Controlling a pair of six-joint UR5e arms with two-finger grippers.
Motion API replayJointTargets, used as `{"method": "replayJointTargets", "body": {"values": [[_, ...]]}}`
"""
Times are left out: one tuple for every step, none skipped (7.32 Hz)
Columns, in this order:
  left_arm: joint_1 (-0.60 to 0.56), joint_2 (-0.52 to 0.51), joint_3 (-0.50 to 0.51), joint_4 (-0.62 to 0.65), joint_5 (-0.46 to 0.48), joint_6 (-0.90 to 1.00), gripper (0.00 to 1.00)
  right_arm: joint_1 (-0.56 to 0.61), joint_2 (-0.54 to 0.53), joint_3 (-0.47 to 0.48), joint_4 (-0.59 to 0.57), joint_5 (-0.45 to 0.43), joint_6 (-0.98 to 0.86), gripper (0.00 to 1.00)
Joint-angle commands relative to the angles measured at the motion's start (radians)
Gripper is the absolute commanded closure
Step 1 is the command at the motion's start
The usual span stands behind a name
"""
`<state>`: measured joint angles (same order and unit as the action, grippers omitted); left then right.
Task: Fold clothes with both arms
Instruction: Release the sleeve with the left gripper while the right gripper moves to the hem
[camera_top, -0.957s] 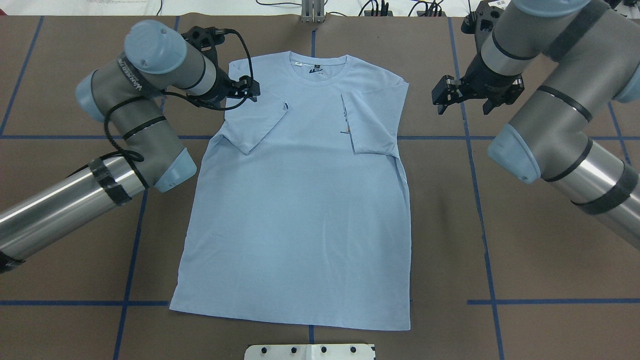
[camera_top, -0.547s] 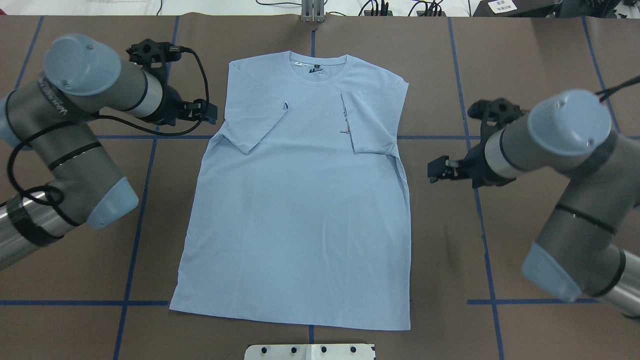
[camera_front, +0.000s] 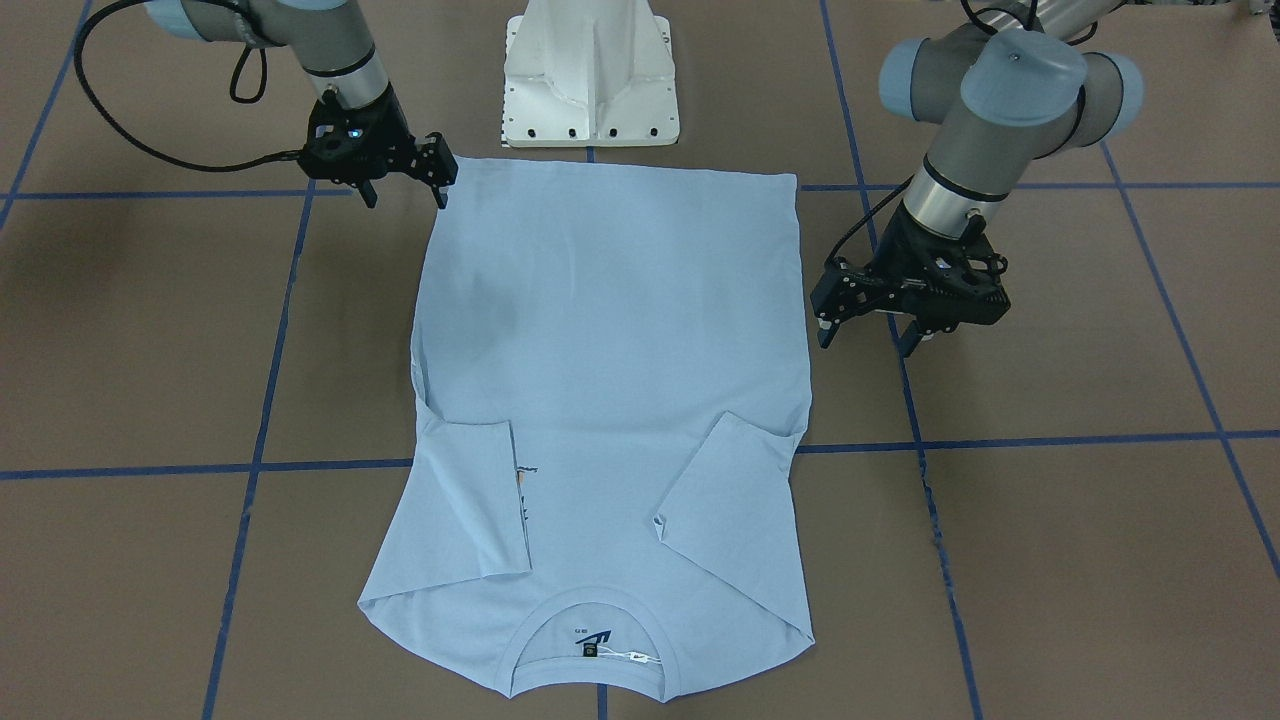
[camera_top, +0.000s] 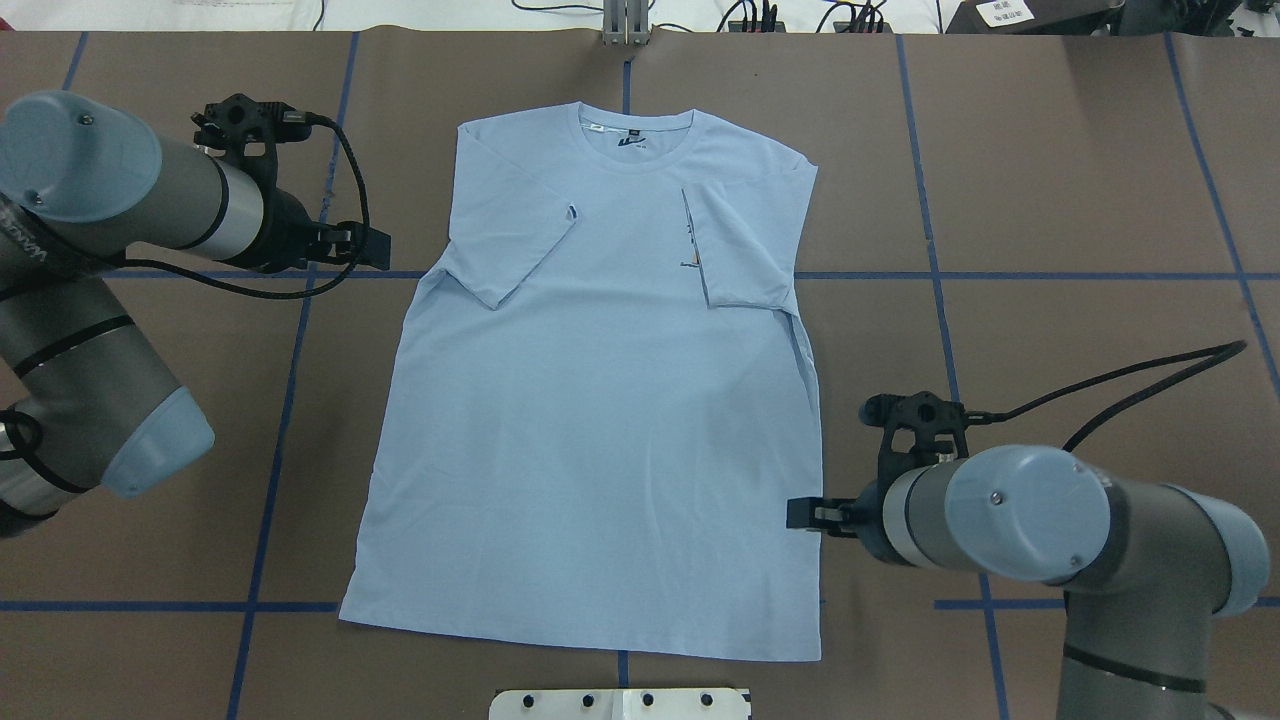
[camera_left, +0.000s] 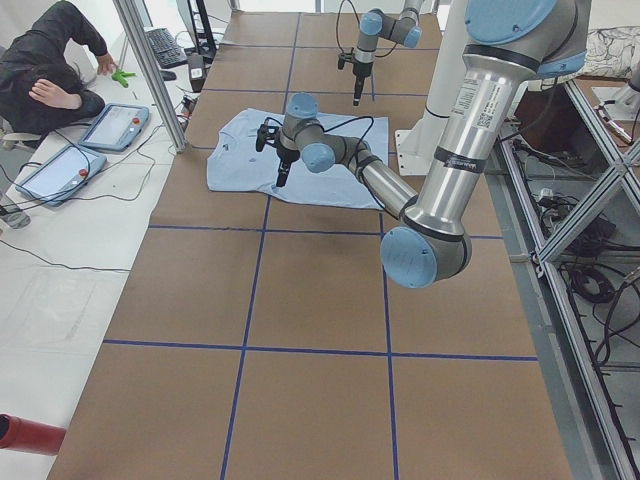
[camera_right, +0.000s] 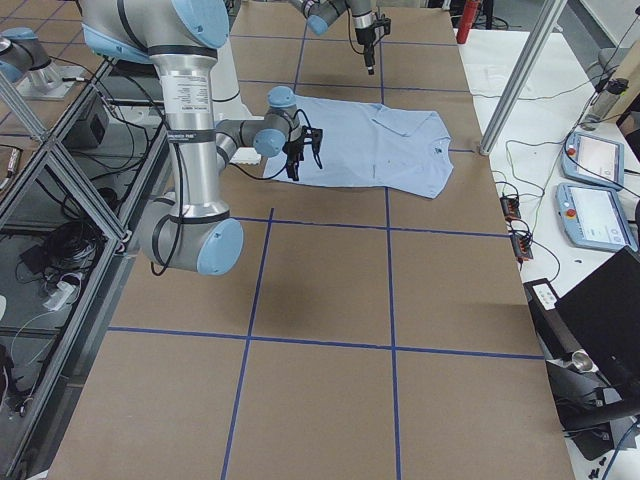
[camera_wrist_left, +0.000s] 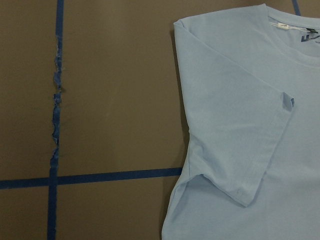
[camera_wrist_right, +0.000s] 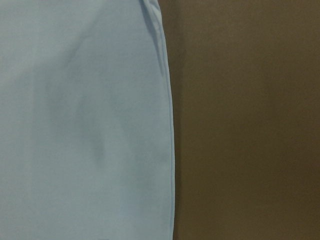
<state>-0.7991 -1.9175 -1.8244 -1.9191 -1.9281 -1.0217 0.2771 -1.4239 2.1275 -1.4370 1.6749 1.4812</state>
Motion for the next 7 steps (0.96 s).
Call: {"method": "replayJointTargets", "body": {"values": [[0.000,0.015,-0.012,0.000,0.000,0.000,0.00,-0.085,0.060,-0.026,-0.037,-0.023,0.028,0.00],[0.000,0.028,-0.015,-0.001,0.000,0.002,0.00,-0.122,0.062,-0.049,-0.037,-0.029,0.052,0.00],[0.000,0.029,-0.015,-0.001,0.001,0.002,0.00,-0.133,0.057,-0.049,-0.037,-0.037,0.057,0.00],[0.000,0.029,-0.015,-0.001,0.001,0.002,0.00,-0.153,0.049,-0.057,-0.037,-0.072,0.057,0.00],[0.000,0.029,-0.016,-0.001,0.001,0.002,0.00,-0.156,0.057,-0.082,-0.037,-0.073,0.069,0.00],[0.000,0.029,-0.015,-0.001,0.001,0.002,0.00,-0.161,0.053,-0.090,-0.037,-0.070,0.073,0.00],[0.000,0.029,-0.015,-0.001,0.001,0.002,0.00,-0.161,0.056,-0.090,-0.037,-0.064,0.073,0.02]]}}
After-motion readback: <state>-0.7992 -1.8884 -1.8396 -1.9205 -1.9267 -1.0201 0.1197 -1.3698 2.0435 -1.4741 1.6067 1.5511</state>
